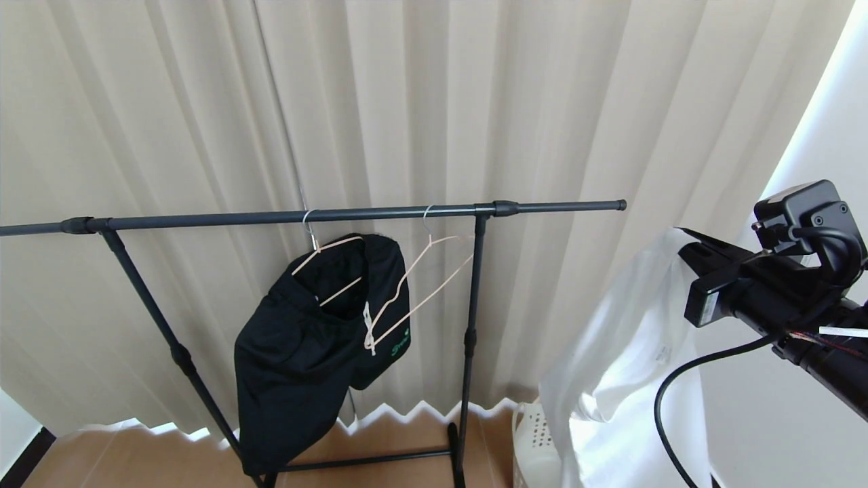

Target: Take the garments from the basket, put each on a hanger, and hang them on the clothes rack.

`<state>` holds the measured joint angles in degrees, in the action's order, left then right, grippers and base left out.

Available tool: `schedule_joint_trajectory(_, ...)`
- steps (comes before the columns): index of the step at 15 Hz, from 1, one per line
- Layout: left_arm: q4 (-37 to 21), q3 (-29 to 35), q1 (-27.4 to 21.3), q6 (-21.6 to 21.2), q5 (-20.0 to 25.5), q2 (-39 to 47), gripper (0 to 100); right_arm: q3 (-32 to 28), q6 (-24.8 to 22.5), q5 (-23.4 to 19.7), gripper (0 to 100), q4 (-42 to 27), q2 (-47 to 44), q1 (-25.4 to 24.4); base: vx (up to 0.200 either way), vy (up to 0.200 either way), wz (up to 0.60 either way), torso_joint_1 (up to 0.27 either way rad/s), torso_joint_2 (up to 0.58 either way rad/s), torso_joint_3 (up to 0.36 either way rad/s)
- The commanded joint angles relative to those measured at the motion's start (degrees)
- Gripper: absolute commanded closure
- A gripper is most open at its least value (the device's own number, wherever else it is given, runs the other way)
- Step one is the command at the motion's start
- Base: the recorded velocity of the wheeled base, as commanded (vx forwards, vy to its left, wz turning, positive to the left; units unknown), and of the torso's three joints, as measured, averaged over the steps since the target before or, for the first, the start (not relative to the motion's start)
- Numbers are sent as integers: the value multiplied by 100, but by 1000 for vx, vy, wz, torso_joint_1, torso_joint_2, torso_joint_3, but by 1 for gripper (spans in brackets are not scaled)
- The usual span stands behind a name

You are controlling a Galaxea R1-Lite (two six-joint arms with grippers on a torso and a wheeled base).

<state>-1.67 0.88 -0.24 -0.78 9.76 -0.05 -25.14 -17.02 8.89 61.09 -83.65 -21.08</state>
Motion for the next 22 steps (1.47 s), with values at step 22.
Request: schedule_joint_trajectory(22,-70,3498,-2226,781,17,4944,0,-2180,1755,562,100,-4026,253,-2014,0,0,0,0,0,0)
